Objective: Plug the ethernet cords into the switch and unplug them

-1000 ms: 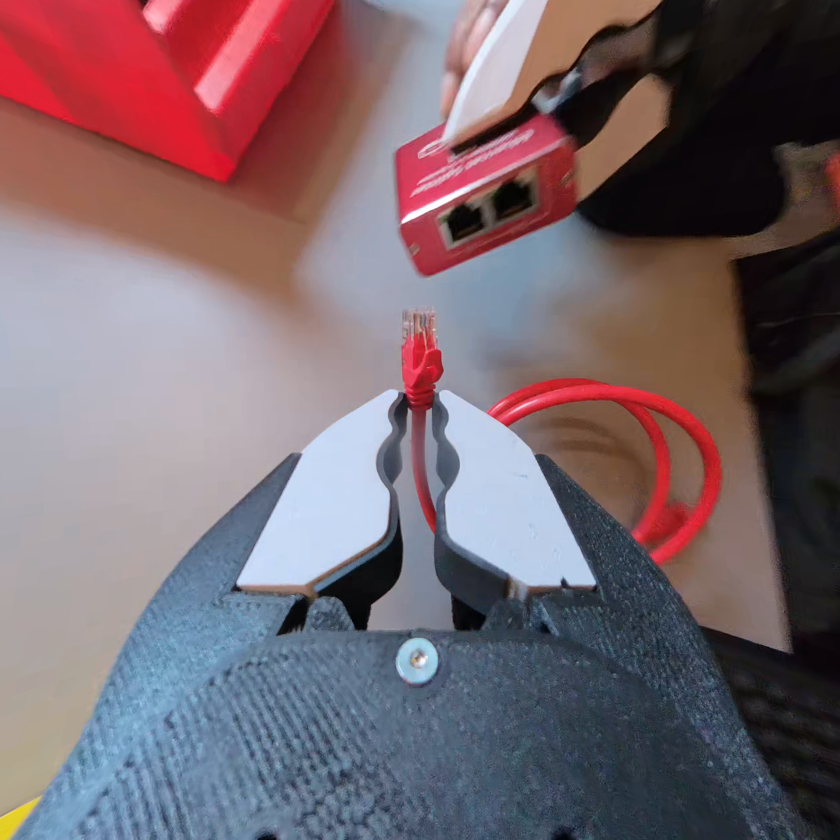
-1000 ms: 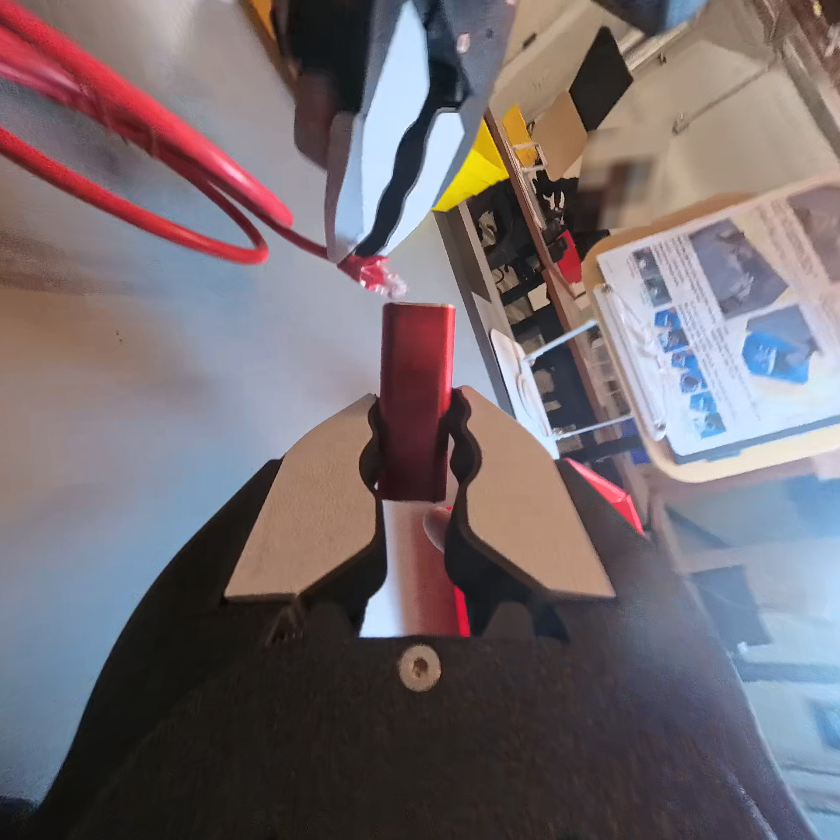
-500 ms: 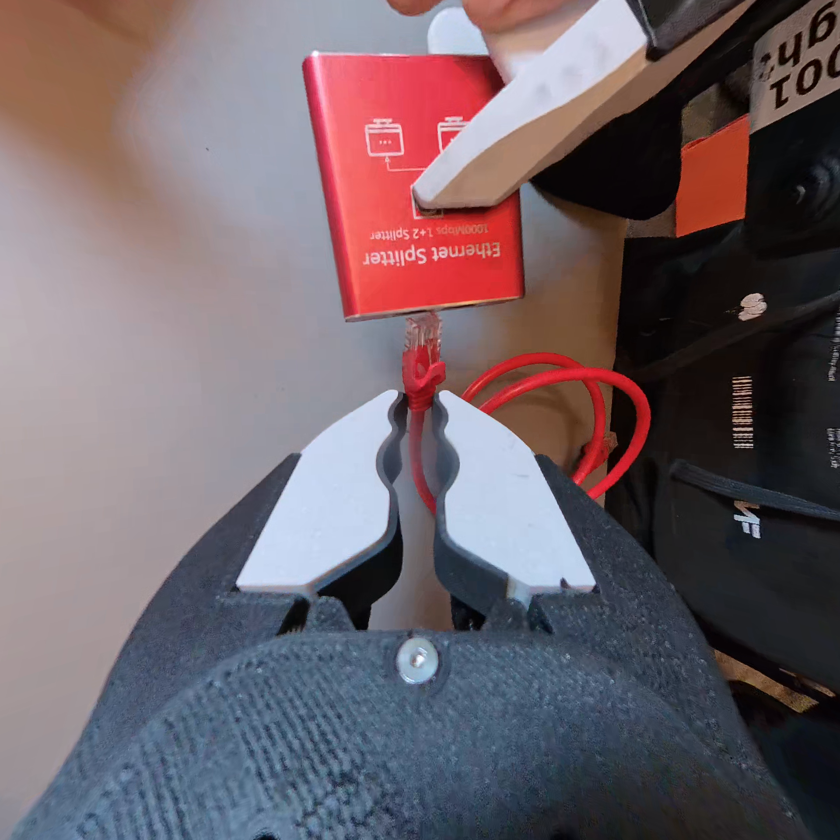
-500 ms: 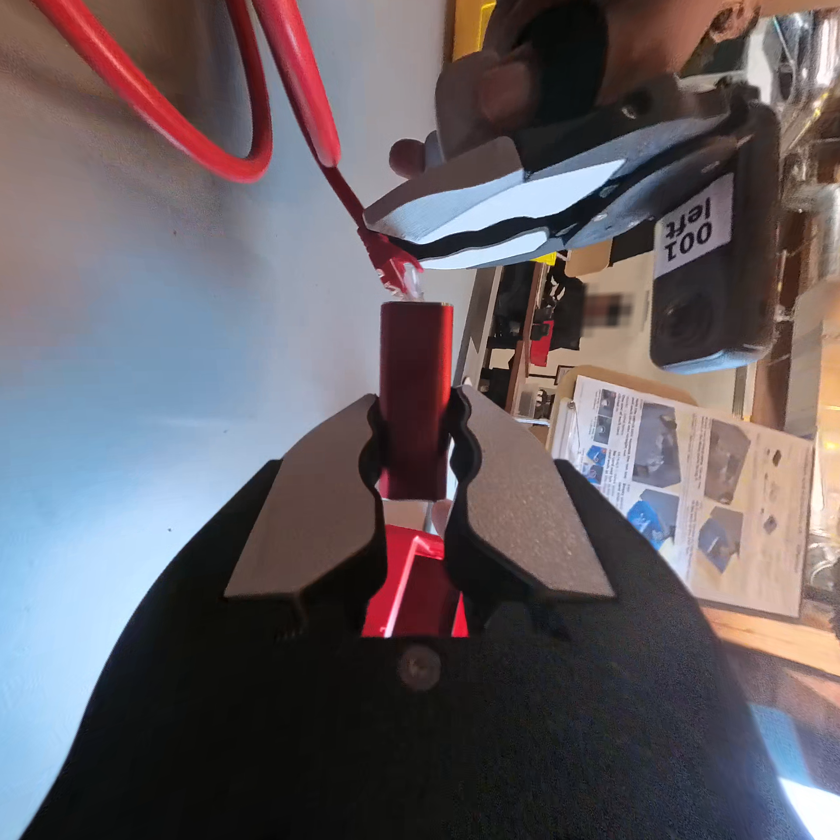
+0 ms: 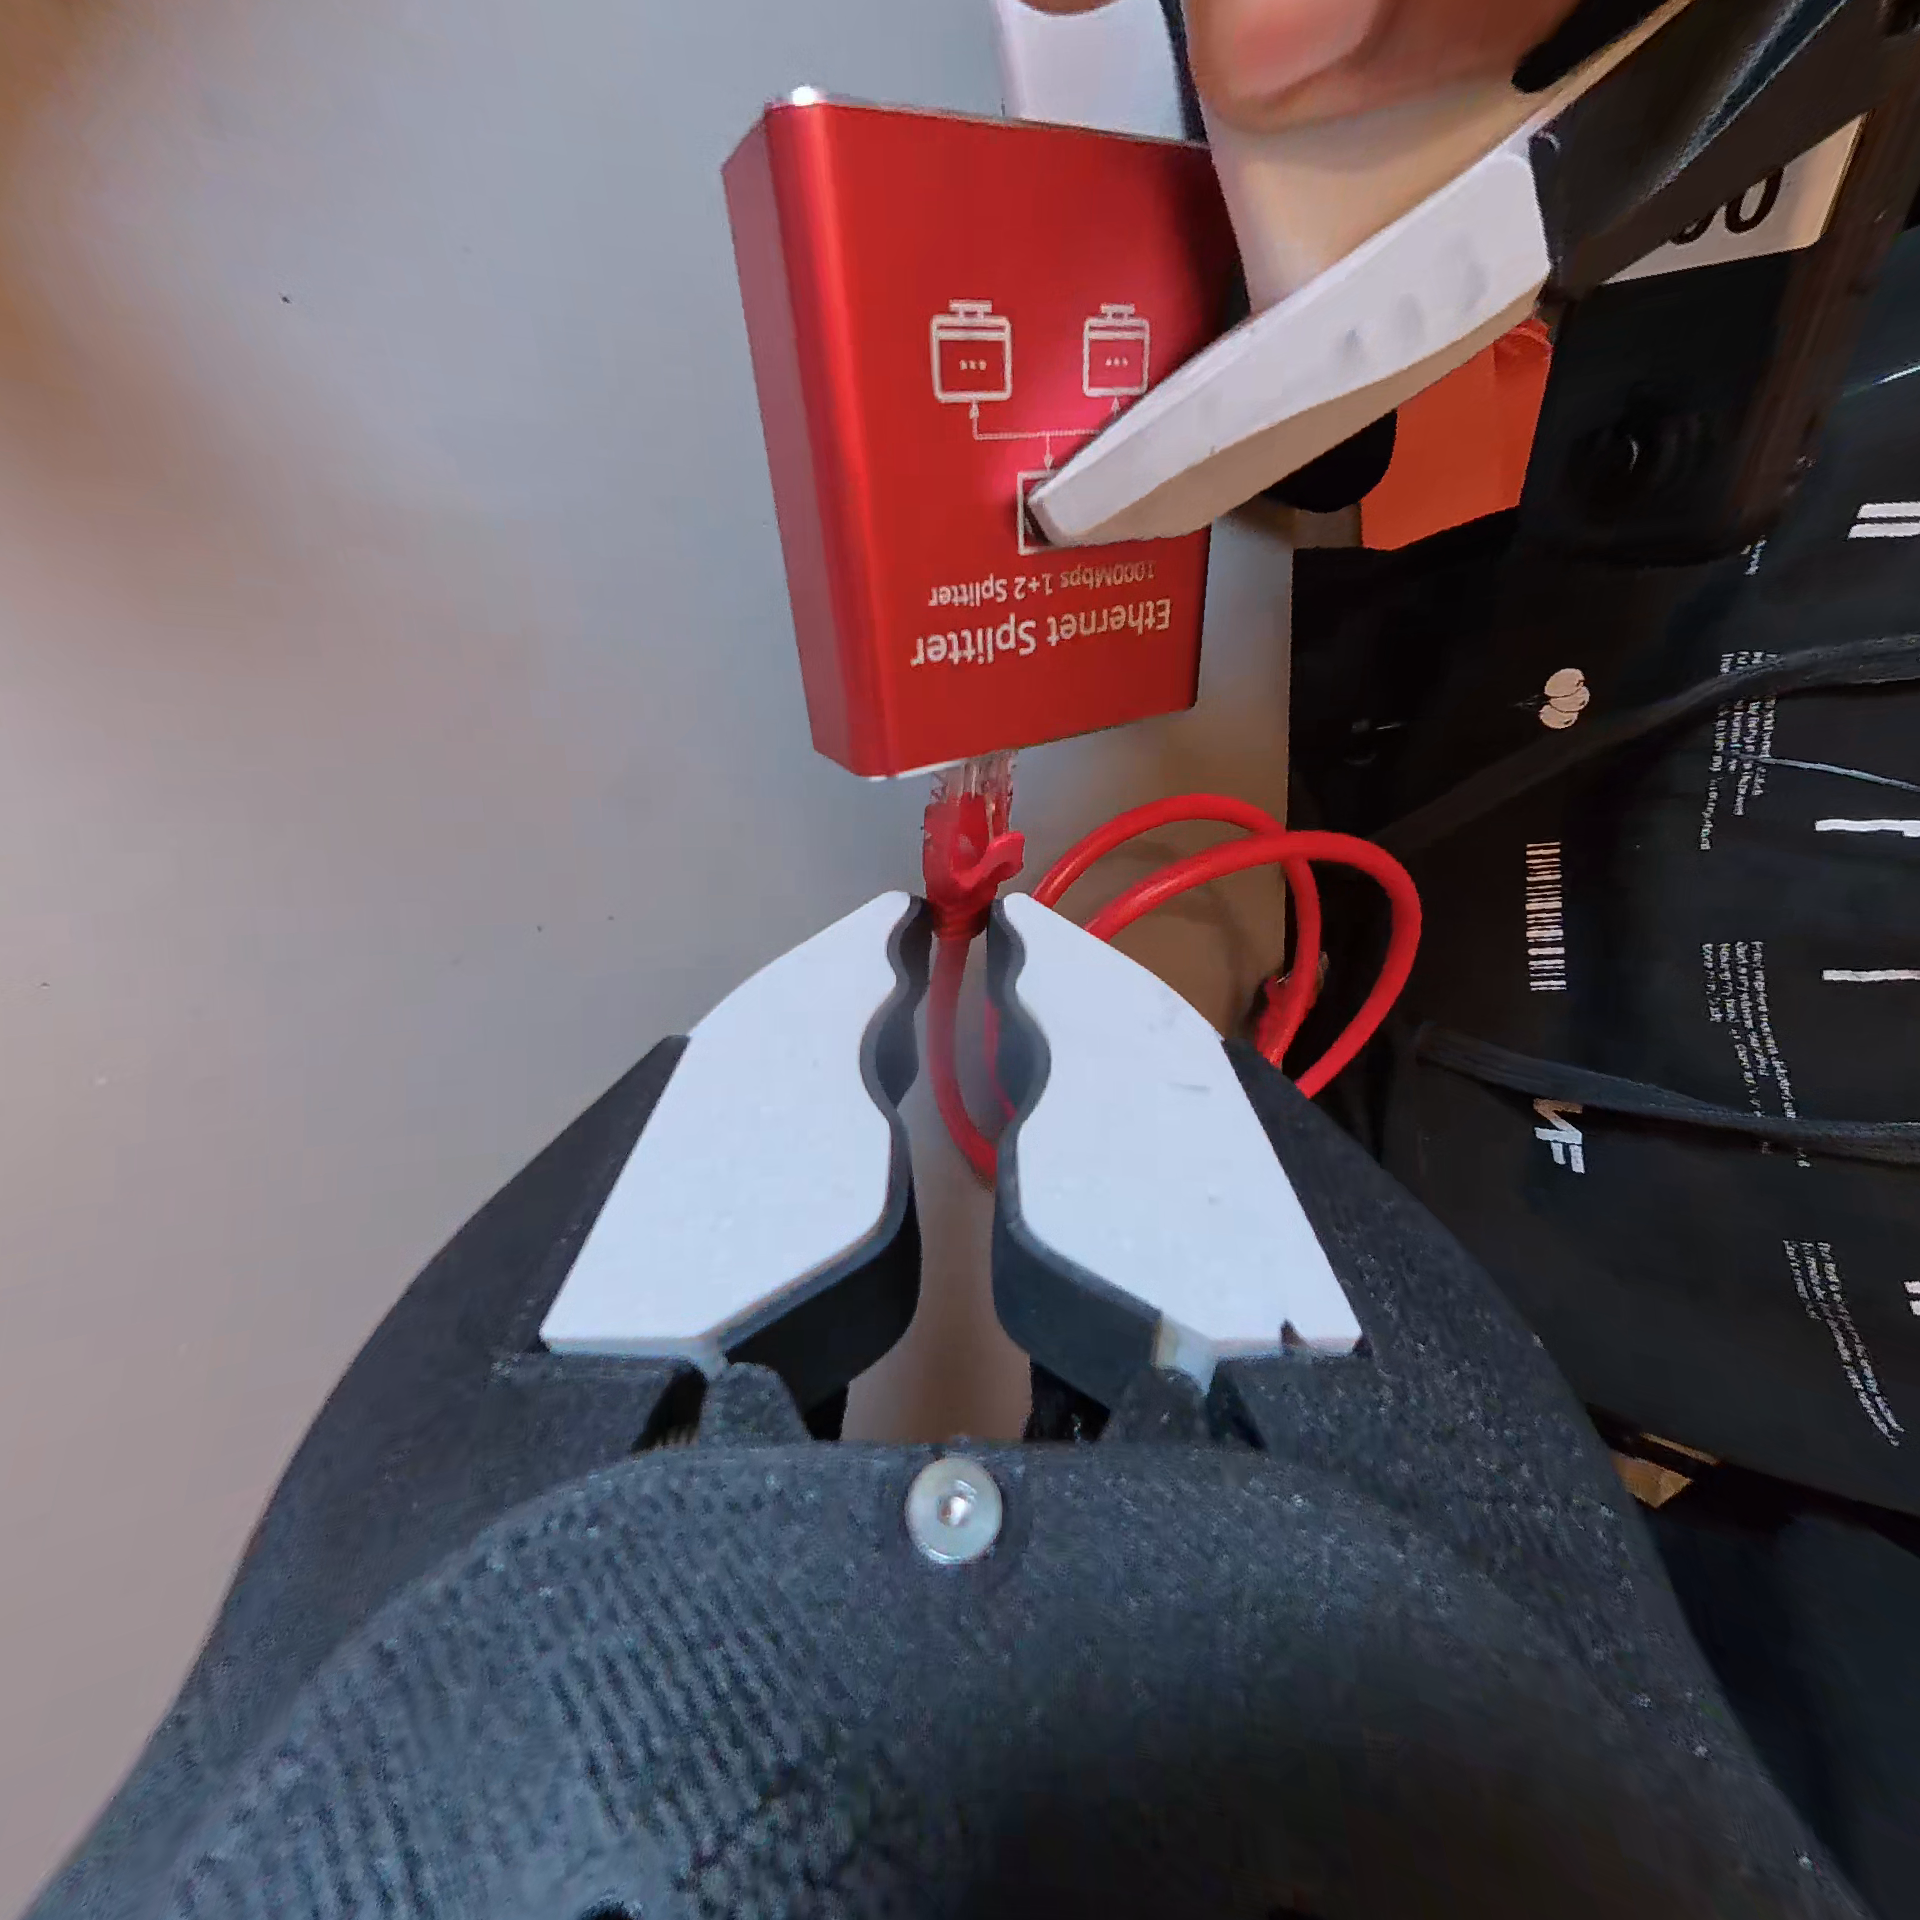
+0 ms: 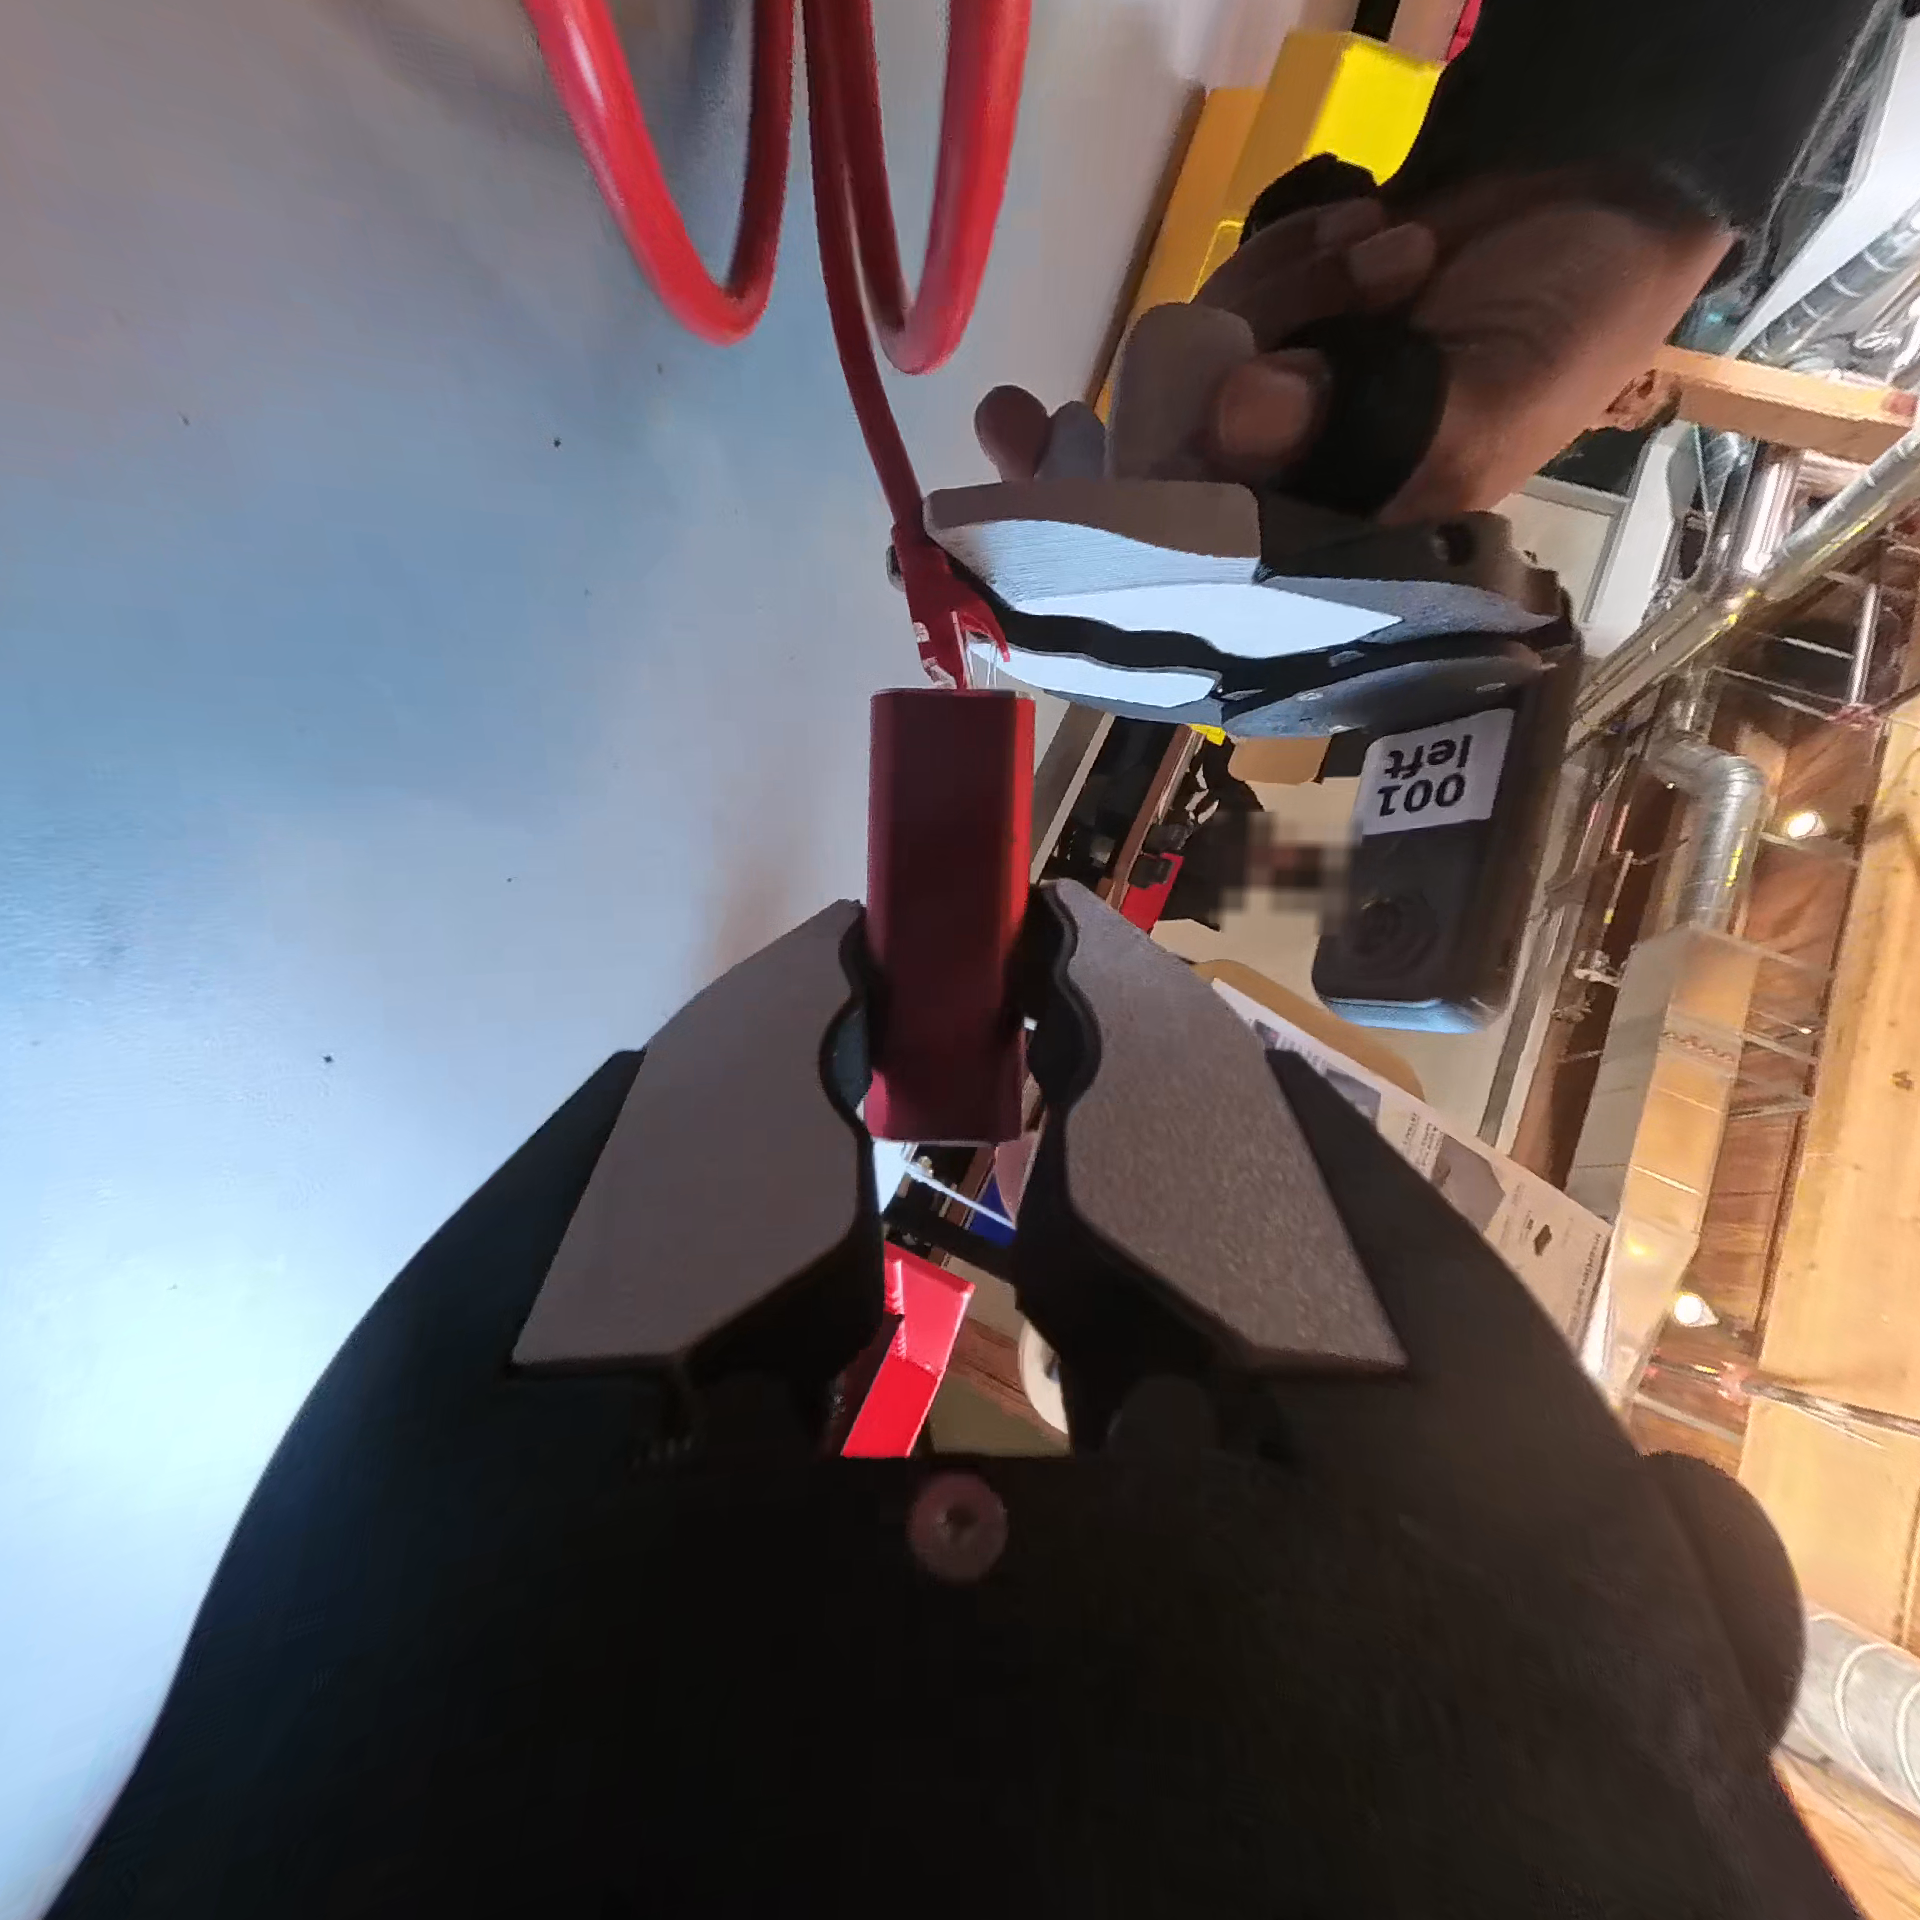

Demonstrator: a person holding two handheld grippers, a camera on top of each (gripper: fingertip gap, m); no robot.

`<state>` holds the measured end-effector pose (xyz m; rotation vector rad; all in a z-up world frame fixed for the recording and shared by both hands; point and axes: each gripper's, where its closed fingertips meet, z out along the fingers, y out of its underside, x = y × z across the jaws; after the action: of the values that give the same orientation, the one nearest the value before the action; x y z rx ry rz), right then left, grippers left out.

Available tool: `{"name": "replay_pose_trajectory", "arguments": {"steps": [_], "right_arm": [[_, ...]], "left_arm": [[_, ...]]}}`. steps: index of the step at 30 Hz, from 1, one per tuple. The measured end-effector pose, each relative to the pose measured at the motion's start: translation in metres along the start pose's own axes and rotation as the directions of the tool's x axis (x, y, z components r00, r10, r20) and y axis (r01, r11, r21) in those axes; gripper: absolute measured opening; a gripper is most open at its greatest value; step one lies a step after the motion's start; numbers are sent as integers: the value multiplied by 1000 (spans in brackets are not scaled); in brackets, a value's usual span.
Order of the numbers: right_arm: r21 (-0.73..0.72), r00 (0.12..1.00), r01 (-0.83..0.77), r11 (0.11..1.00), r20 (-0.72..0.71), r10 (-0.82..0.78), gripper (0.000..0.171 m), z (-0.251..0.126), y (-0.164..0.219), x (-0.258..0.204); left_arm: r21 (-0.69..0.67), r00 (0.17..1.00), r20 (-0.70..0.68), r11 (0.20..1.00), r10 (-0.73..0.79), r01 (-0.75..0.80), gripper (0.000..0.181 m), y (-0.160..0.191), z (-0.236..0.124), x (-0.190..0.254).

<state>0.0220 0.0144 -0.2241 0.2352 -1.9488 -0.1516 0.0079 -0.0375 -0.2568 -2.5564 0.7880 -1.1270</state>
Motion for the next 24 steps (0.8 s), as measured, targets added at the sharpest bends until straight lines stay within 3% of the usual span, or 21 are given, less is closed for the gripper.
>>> {"name": "replay_pose_trajectory", "arguments": {"steps": [7, 10, 13, 24], "right_arm": [[88, 997, 72, 993, 9, -73, 26, -12, -15, 3], [108, 998, 55, 993, 17, -57, 26, -20, -16, 9], [134, 997, 57, 989, 42, -63, 25, -25, -22, 5], [139, 997, 19, 990, 69, -29, 26, -32, -26, -2]], "left_arm": [[45, 993, -103, 998, 56, -52, 9, -3, 4, 19], [134, 987, -99, 985, 123, -109, 9, -10, 2, 30], [140, 981, -69, 975, 182, -171, 8, -9, 10, 35], [220, 975, -31, 953, 219, -207, 9, -12, 19, 34]]}}
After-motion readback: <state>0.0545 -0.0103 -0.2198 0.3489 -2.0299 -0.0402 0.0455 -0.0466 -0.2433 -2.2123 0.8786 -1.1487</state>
